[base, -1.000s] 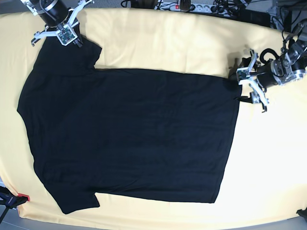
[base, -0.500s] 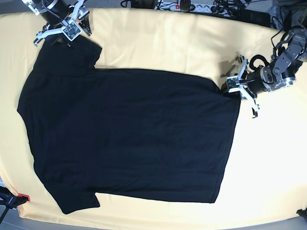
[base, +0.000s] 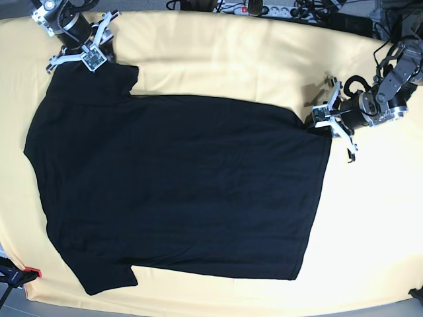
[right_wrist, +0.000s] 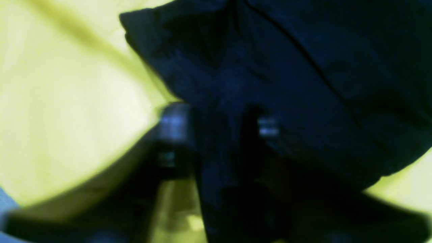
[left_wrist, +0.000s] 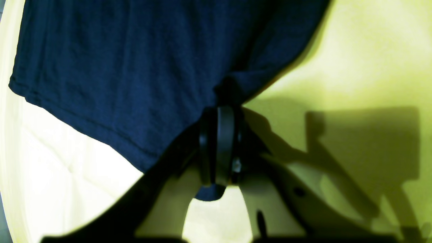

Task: Fold the T-shirt properly
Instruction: 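Move both grippers to the shirt's shoulder corners and grasp them, then pull the grasped shoulder corners away from the hem to straighten the shirt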

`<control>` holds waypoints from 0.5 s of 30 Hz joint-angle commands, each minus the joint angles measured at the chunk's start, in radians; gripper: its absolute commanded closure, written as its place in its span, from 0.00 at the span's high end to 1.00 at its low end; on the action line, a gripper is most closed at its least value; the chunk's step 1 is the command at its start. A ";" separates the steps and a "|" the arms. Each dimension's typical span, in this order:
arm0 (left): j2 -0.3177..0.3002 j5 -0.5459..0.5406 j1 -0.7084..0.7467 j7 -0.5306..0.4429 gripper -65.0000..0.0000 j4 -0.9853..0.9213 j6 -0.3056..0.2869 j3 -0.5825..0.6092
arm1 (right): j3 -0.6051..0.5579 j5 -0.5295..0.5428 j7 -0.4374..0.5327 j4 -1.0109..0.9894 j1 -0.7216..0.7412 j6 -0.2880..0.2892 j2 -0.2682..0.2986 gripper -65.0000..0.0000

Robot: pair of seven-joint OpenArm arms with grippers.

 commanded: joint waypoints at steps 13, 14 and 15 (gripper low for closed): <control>-0.144 -0.072 0.015 0.034 0.00 0.161 -0.166 -0.007 | 0.011 -0.061 -0.222 0.212 -0.075 -0.142 0.168 0.00; -0.165 -0.085 0.021 0.034 0.00 0.187 -0.196 -0.007 | 0.011 -0.061 -0.232 0.230 -0.098 -0.138 0.175 0.00; -0.185 -0.098 0.025 0.034 0.00 0.211 -0.227 -0.007 | 0.011 -0.061 -0.239 0.247 -0.121 -0.136 0.180 0.00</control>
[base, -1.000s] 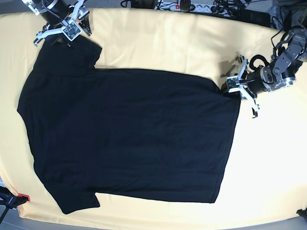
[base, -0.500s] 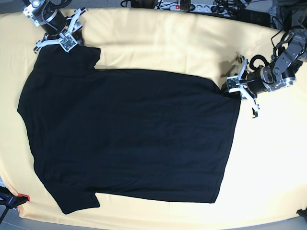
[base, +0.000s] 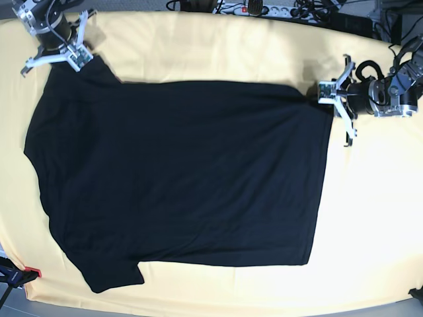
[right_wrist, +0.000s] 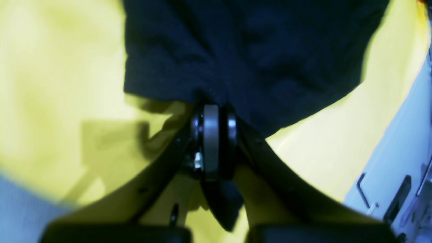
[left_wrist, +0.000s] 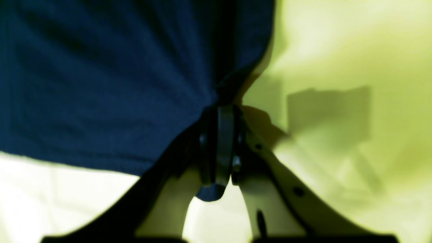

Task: Fold the T-shirt properly
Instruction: 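Pull the grasped shoulder corners away from the hem to straighten the shirt, then fold the shoulder edge over toward the hem with both grippers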

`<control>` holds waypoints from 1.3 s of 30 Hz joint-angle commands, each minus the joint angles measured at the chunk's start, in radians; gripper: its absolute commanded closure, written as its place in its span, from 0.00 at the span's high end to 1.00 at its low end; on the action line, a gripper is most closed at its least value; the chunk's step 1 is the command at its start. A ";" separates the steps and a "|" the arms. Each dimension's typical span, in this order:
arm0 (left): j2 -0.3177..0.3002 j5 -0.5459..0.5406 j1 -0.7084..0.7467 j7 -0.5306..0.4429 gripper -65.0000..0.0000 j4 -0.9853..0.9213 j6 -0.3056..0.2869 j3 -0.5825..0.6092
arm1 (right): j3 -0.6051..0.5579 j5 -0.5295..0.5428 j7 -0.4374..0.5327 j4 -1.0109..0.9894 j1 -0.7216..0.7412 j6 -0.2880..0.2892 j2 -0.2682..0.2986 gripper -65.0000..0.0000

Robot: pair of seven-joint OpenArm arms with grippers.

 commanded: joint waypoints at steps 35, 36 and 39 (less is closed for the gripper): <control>-0.174 0.245 0.208 0.263 0.00 0.403 0.483 -0.009 | 0.007 -0.193 0.150 0.076 -0.068 -0.233 0.138 0.00; -0.153 0.253 0.208 0.263 0.00 0.401 0.510 -0.009 | 0.007 -0.164 0.165 0.076 -0.035 -0.213 0.143 0.00; -0.085 0.254 0.196 0.264 0.00 0.389 0.543 -0.009 | 0.007 -0.068 0.204 0.076 0.051 -0.143 0.153 0.00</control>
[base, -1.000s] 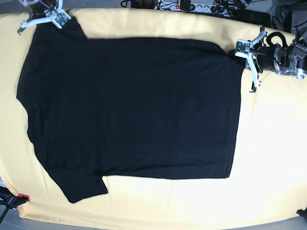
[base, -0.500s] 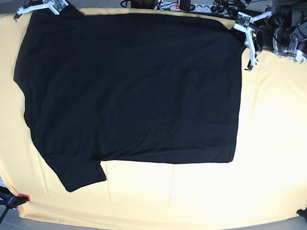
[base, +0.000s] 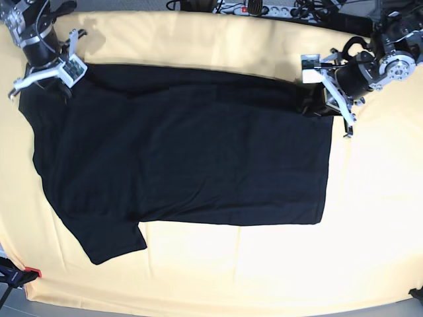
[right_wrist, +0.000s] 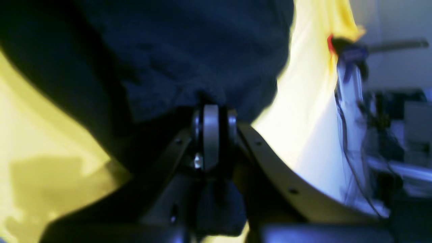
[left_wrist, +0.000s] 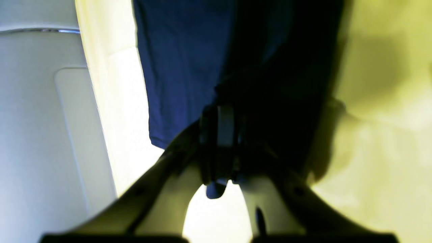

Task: Fold the T-shirt properly
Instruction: 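Fold the shoulder edge over toward the hem with both grippers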

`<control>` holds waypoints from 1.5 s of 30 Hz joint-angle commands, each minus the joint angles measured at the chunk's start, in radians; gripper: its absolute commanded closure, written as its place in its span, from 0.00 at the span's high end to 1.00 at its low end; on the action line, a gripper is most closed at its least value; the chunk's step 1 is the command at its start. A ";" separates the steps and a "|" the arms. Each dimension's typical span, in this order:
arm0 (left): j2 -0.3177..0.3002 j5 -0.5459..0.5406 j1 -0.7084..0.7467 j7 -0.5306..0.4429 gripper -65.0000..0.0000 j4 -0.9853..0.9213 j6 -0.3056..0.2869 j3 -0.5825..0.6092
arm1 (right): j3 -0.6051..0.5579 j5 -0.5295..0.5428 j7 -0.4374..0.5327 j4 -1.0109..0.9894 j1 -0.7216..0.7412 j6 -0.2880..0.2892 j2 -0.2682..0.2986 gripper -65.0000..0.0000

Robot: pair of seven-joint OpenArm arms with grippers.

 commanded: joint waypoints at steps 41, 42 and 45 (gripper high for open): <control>0.143 -0.215 -0.148 0.116 0.76 -0.185 -0.201 -0.008 | 0.005 0.474 -0.266 -0.243 0.325 0.346 0.012 0.79; 0.127 -0.239 -0.146 0.116 0.76 -0.173 -0.237 -0.008 | 0.005 0.483 -0.267 -0.243 0.320 0.359 0.012 0.79; 0.107 -0.291 -0.146 0.116 0.76 -0.161 -0.295 -0.008 | 0.005 0.482 -0.268 -0.243 0.316 0.362 0.012 0.79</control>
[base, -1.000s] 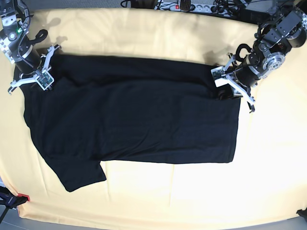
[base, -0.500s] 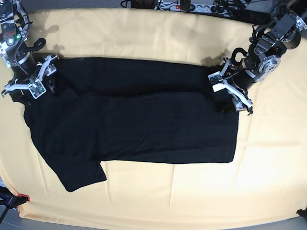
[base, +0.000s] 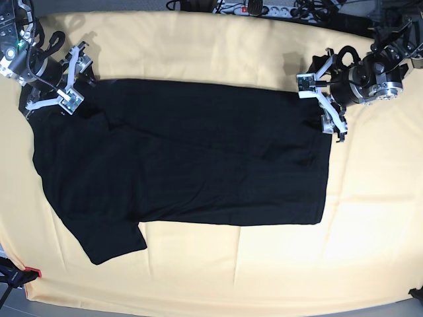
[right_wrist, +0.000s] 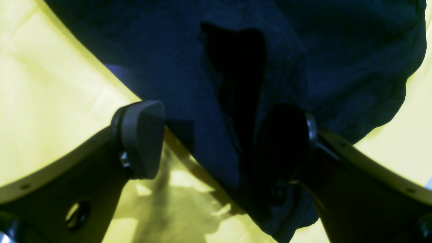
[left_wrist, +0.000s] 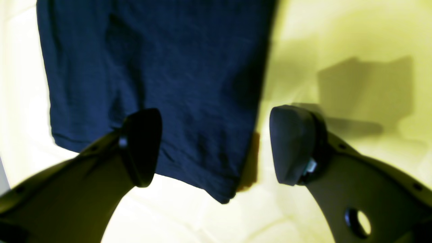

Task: Fold the T-shirt properly
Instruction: 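Fold the shoulder edge over toward the hem with both grippers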

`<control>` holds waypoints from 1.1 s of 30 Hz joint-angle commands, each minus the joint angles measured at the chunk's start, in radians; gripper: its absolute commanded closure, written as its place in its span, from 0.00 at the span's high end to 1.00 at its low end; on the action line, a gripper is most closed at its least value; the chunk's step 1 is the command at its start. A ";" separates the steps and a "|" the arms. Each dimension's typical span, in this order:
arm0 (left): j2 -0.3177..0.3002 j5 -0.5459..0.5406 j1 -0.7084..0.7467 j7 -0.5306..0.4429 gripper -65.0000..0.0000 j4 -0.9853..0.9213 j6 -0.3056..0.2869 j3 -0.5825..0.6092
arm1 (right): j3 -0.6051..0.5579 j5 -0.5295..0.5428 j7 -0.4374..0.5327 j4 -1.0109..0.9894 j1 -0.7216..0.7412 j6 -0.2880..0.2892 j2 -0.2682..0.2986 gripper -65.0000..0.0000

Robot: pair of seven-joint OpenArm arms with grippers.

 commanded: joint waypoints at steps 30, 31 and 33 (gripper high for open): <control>0.113 0.202 0.002 -0.134 0.18 -0.209 0.213 -0.007 | 0.010 -0.107 0.148 -0.225 -0.006 -0.003 0.018 0.46; 0.113 0.202 0.002 -0.133 0.09 -0.209 0.212 -0.007 | 0.010 -0.107 0.147 -0.225 -0.006 -0.003 0.017 0.31; 0.113 0.202 0.002 -0.133 0.00 -0.209 0.213 -0.007 | 0.010 -0.112 0.148 -0.225 -0.005 -0.003 0.018 0.02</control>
